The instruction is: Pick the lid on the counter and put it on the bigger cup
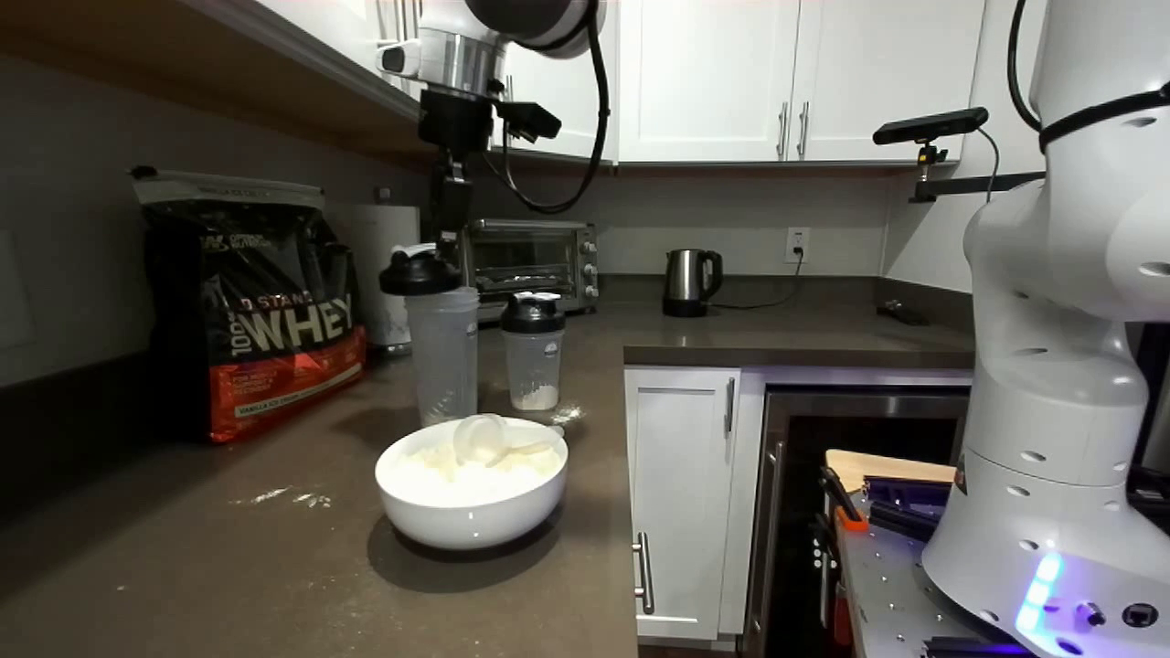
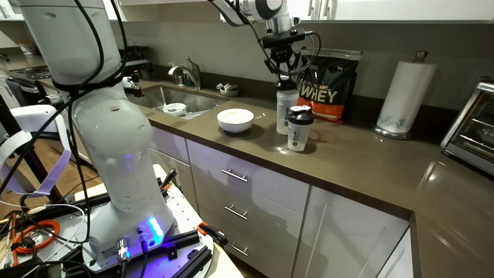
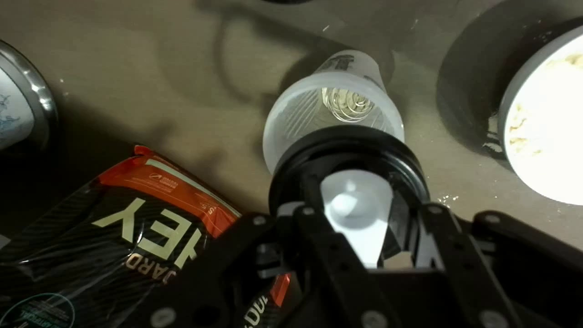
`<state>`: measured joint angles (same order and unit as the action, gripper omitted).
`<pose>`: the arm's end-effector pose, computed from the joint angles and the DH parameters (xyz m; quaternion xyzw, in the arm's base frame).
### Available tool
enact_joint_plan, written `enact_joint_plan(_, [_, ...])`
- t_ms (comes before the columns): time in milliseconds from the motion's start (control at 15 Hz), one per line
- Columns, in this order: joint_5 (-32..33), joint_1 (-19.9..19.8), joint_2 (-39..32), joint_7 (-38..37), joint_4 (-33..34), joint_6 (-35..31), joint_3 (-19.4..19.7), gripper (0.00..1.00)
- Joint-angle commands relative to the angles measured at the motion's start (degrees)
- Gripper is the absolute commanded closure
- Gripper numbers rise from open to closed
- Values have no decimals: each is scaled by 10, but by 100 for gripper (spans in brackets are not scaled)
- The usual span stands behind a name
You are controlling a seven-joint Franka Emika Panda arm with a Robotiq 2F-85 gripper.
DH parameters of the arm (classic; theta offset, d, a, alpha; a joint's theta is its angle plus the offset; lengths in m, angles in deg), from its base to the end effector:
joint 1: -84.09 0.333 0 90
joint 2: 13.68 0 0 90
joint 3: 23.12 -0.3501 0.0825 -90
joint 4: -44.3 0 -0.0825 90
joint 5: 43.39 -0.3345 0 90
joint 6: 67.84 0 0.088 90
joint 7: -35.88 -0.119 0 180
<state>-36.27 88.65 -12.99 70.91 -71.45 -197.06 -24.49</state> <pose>0.5284 0.0504 0.5235 0.9163 0.3775 0.1058 0.0819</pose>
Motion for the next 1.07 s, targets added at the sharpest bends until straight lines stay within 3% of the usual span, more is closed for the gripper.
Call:
enact_joint_plan(0, [-13,-8,-2,-13,16,30,-3,87])
enact_joint_plan(1000, [-55,-17,-12,-20,32,49,7,87])
